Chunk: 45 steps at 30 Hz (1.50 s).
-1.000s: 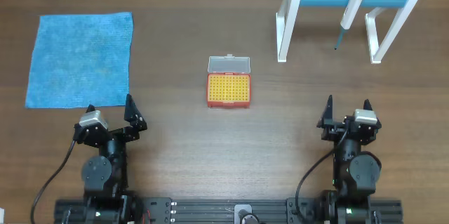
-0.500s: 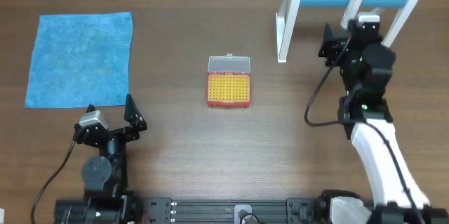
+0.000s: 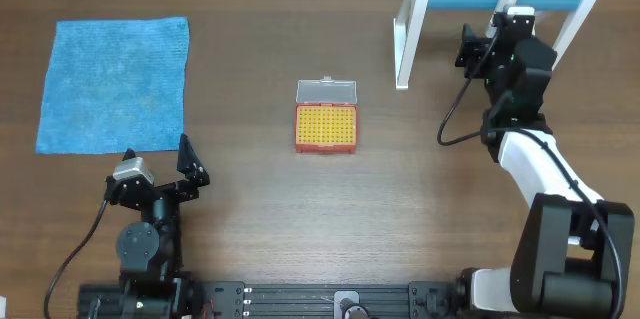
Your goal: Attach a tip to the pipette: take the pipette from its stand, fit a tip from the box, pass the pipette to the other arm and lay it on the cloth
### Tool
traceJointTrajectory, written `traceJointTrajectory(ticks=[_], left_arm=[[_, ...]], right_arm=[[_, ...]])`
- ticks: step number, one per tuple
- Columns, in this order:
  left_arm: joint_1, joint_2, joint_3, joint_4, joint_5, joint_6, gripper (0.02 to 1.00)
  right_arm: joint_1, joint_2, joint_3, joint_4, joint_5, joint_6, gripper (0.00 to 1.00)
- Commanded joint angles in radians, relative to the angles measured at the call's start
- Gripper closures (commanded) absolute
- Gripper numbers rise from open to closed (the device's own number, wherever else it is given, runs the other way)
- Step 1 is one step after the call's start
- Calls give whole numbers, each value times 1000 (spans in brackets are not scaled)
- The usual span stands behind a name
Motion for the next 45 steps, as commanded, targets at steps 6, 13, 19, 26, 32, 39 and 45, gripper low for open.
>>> traceJointTrajectory(ticks=[6,13,19,26,32,39,45], left_arm=[[-1,-5,-2,-4,-15,5,23],[-1,-5,-2,-4,-15,5,23],[-1,-5,-2,-4,-15,5,23],[-1,-5,-2,-4,-15,5,23],[-1,-5,-2,-4,-15,5,23],[-1,-5,-2,-4,-15,5,23],[-1,-5,-2,-4,-15,5,23]], right_arm=[[-1,37,28,27,-14,11,695],[2,25,27,71,-29,10,928],[2,-60,27,46,-82,8,928],[61,-180,21,-98,-151,39,928],[292,-281,19,-114,-138,143,925],[743,-169,15,-14,363,251,930],[800,32,14,216,254,286,930]])
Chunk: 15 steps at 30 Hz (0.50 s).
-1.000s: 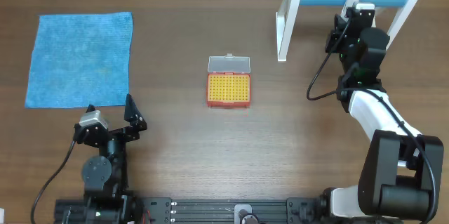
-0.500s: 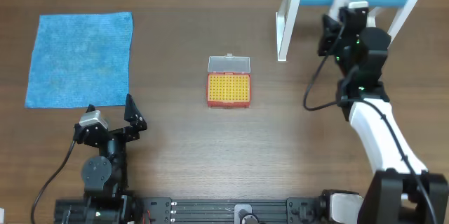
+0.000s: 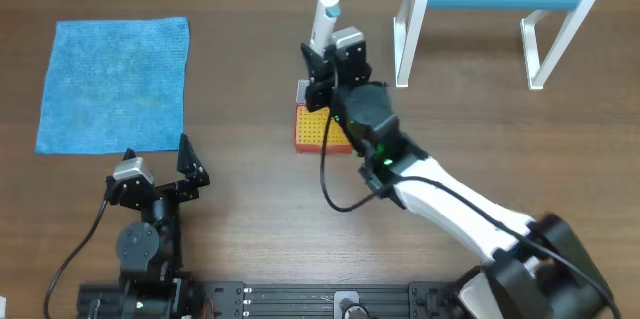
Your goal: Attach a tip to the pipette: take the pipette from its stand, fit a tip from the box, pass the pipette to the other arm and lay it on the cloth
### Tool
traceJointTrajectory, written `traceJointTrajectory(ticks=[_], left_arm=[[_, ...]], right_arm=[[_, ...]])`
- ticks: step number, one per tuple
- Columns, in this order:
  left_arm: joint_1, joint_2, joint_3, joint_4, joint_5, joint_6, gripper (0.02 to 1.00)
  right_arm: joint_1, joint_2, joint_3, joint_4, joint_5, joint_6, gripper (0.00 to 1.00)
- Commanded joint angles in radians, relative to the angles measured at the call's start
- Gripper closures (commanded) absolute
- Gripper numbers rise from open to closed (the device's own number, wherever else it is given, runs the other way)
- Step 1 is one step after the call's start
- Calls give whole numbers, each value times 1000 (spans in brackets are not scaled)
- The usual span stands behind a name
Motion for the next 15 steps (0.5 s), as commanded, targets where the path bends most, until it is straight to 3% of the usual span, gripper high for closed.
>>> traceJointTrajectory(ticks=[1,4,9,12,15], left_arm=[[-1,-5,-2,-4,-15,5,23],[-1,-5,-2,-4,-15,5,25],[-1,-5,-2,-4,-15,5,23],[-1,-5,-2,-4,-15,5,25],[-1,-5,-2,-4,-15,5,23]], right_arm=[[3,119,5,60,-34,-39,928],[2,167,-27,201,-8,-121,928],[2,172,-243,491,97,-140,930],[2,161,-422,721,96,-167,928],[2,161,-437,731,53,-167,930]])
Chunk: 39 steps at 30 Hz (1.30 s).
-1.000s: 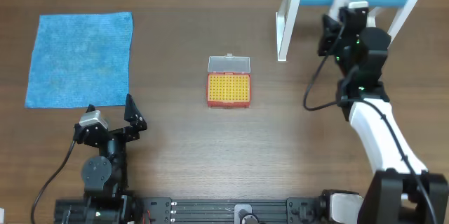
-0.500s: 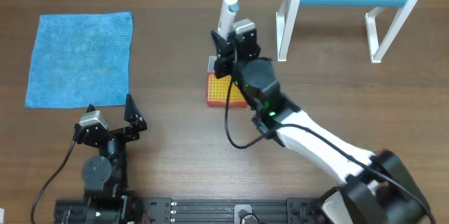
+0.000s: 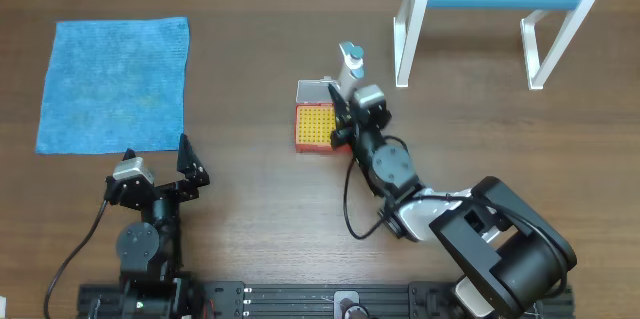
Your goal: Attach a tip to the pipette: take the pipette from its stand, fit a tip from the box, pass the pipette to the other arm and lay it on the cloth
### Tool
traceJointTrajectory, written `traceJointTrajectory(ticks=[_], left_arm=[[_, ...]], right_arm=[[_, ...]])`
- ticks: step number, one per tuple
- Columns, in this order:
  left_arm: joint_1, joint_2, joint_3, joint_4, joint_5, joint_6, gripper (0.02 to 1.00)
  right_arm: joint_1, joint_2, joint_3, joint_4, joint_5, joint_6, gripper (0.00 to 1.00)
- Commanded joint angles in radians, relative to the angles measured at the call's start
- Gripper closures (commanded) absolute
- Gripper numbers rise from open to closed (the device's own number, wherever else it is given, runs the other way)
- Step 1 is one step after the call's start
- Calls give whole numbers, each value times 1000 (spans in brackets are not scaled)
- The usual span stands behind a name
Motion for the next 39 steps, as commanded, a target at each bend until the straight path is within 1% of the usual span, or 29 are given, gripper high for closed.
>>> traceJointTrajectory(ticks=[1,3,7,17,28,34,39], left_arm=[[-1,-5,-2,-4,-15,5,23],[-1,-5,-2,-4,-15,5,23],[-1,-5,-2,-4,-15,5,23],[-1,-5,-2,-4,-15,5,23],[-1,-5,-2,-4,-15,5,23],[-1,-5,-2,-4,-15,5,23],[-1,-5,-2,-4,-15,5,25]], right_arm=[[1,-10,-17,10,-58,-24,930],[1,-8,-17,-19,-142,-20,930],[1,-7,-17,-24,-182,-21,930],[1,62,34,-22,-183,-65,928],[0,82,46,-24,-168,-65,930],[0,84,46,-91,-169,-59,930],[0,83,45,-103,-169,-58,930]])
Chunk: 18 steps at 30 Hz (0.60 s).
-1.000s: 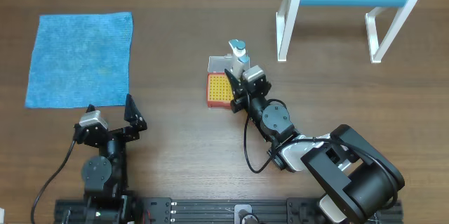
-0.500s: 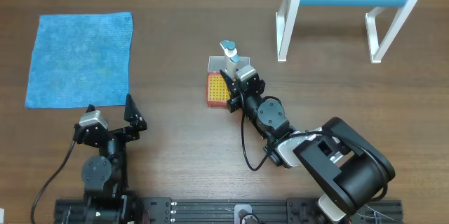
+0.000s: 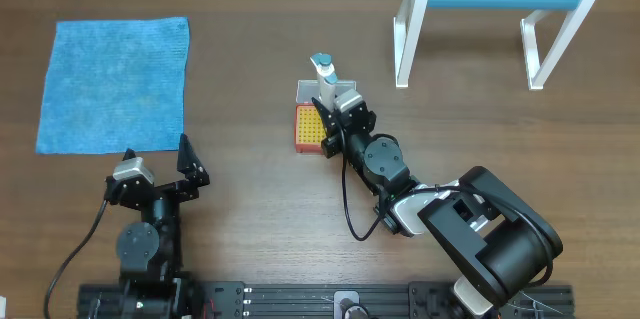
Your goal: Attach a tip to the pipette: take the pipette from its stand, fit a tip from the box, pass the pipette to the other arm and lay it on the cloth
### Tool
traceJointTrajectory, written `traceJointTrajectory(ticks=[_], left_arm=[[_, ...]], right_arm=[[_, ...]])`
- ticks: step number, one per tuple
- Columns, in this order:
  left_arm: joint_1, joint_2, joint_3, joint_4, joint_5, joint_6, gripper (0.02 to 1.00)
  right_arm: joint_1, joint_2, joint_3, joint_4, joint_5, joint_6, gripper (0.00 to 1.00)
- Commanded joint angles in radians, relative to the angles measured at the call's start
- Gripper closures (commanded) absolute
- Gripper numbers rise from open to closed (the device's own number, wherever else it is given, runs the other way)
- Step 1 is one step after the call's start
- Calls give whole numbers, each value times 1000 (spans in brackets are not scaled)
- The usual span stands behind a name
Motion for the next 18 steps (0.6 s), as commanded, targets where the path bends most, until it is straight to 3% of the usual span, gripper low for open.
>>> traceJointTrajectory(ticks=[1,8,18], left_arm=[[-1,-5,-2,-4,-15,5,23],[-1,-5,-2,-4,-15,5,25],[-1,-5,-2,-4,-15,5,23]], right_arm=[[0,13,-3,-9,2,-13,928],[1,-3,-3,48,1,-15,928],[1,-39,-6,-31,2,-15,930]])
